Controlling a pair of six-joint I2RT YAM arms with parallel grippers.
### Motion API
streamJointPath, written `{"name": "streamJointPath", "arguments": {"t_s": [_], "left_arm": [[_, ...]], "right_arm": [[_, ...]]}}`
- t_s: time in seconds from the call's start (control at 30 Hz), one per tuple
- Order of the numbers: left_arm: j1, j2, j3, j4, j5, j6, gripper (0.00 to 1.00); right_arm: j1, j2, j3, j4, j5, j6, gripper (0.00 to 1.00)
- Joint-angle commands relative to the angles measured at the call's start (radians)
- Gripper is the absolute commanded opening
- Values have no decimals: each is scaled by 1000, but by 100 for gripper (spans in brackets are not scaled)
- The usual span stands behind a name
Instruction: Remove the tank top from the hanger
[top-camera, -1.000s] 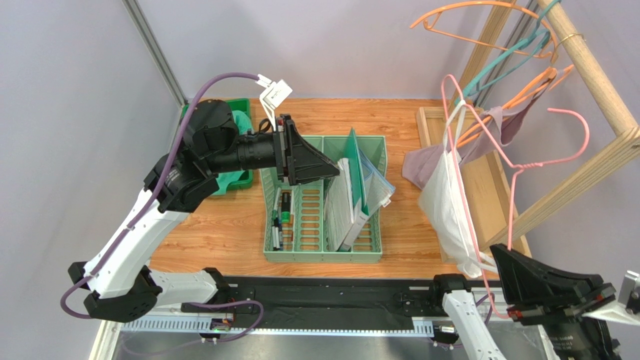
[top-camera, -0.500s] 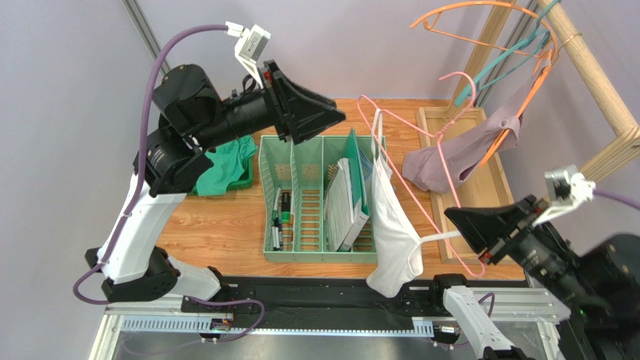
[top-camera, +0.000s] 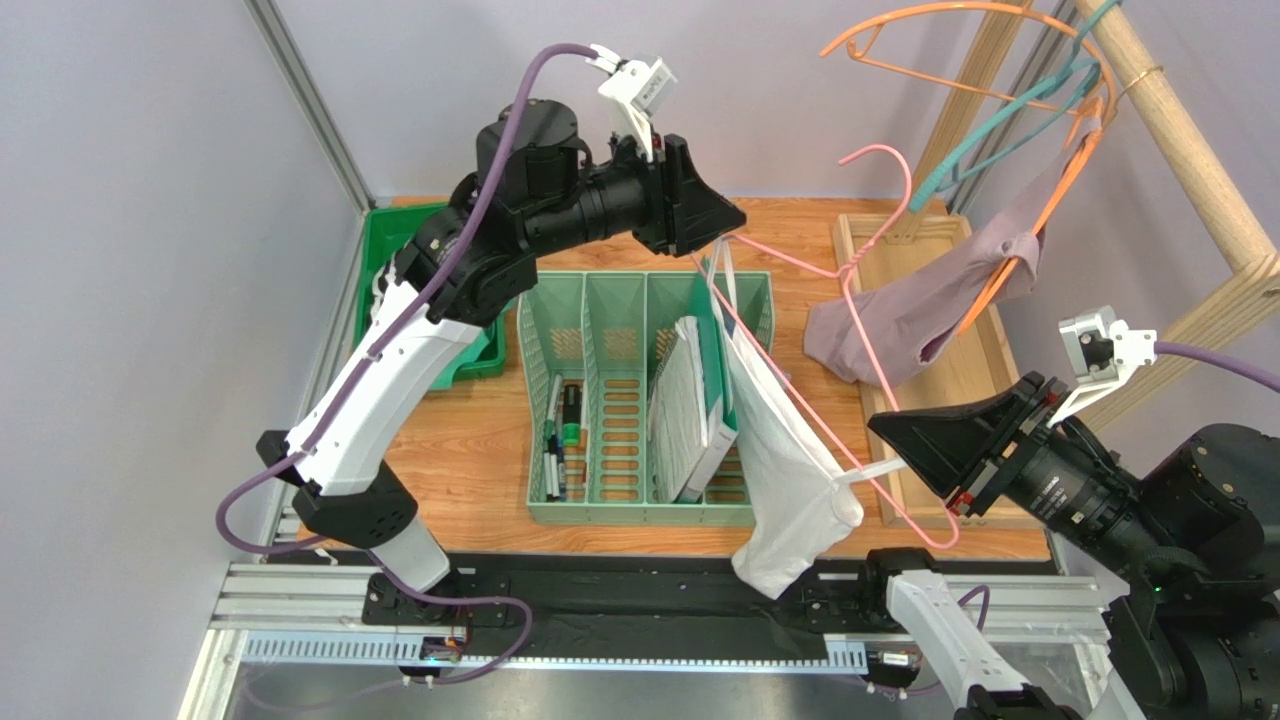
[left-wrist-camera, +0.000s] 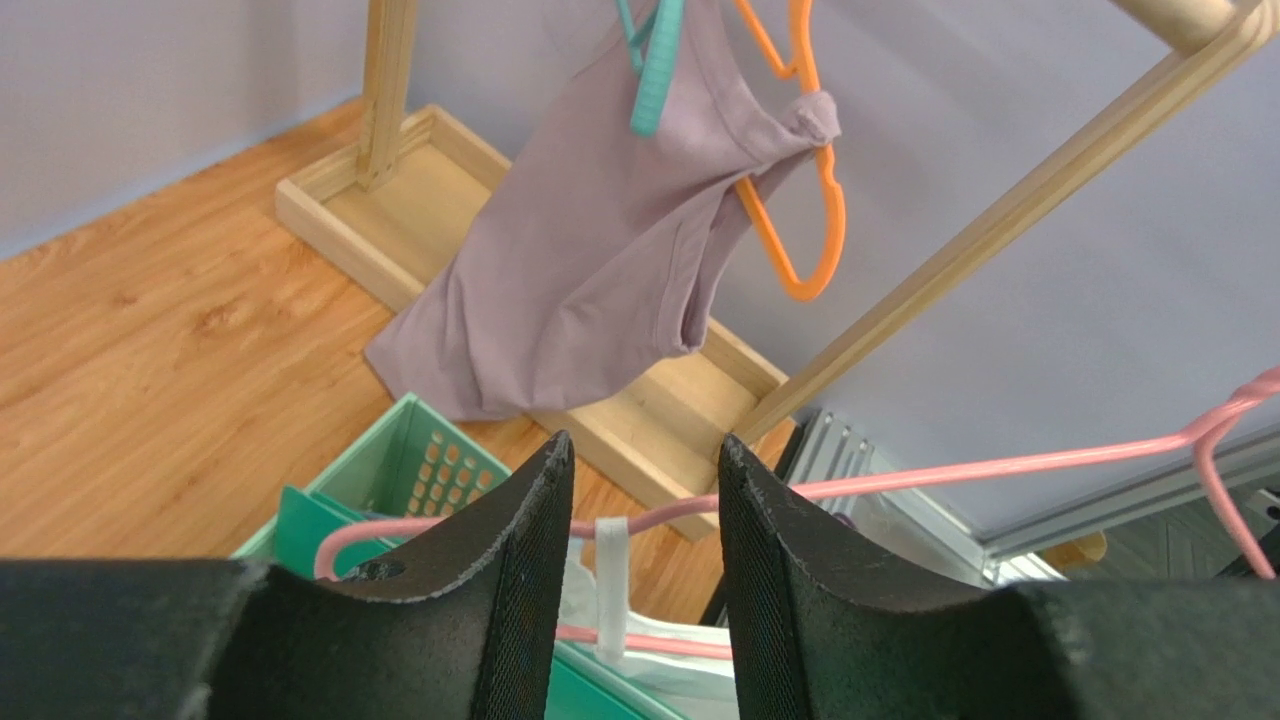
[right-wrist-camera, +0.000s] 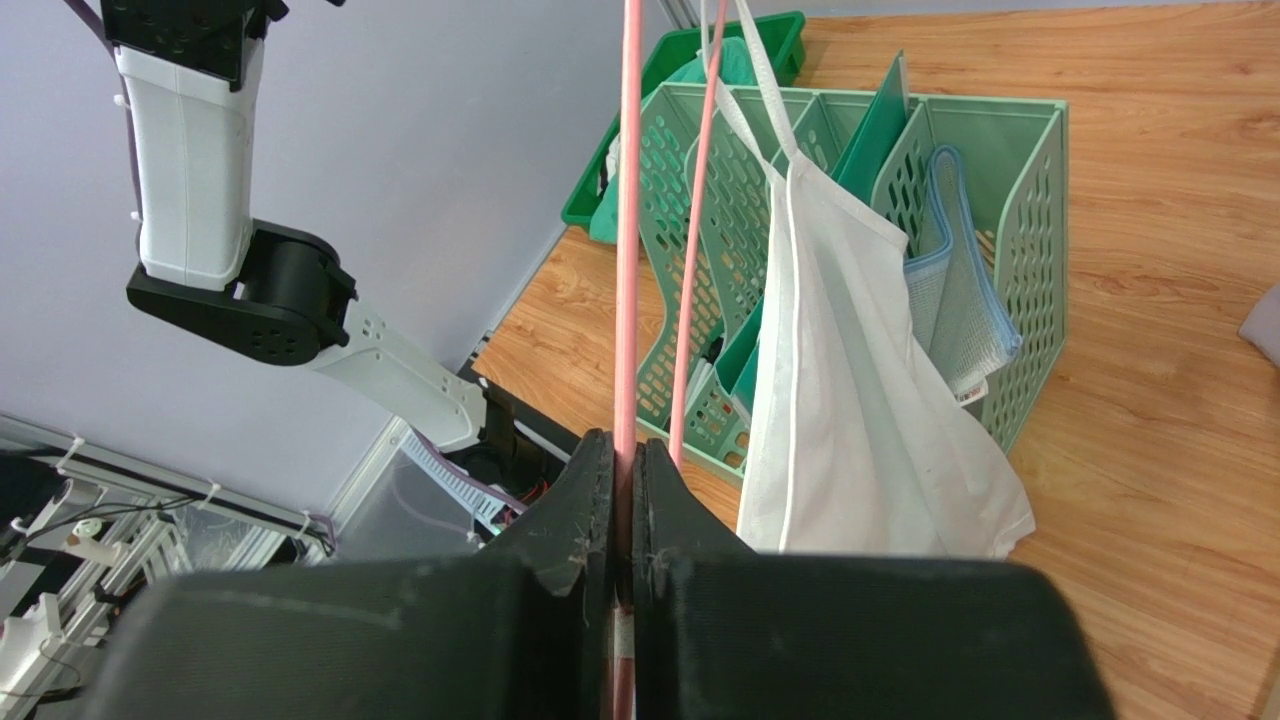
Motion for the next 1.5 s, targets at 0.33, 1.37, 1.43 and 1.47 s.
{"name": "streamJointPath", "arguments": {"t_s": [0.33,1.37,1.43,1.47], "left_arm": [[-10,-213,-249,113,24,-58,54],[-11,-173,-348,104,-4,-55,42],[-11,-169,-345,102,-1,-57,41],[-11,-164,-345,101,1,-57,41]], "right_arm": [[-5,7,-5,28,16,18,0],[-3,-2,6,51,-14,55,0],[-3,-4,6,52,-16,58,0],[-3,-4,7,52,-17,56,0]]}}
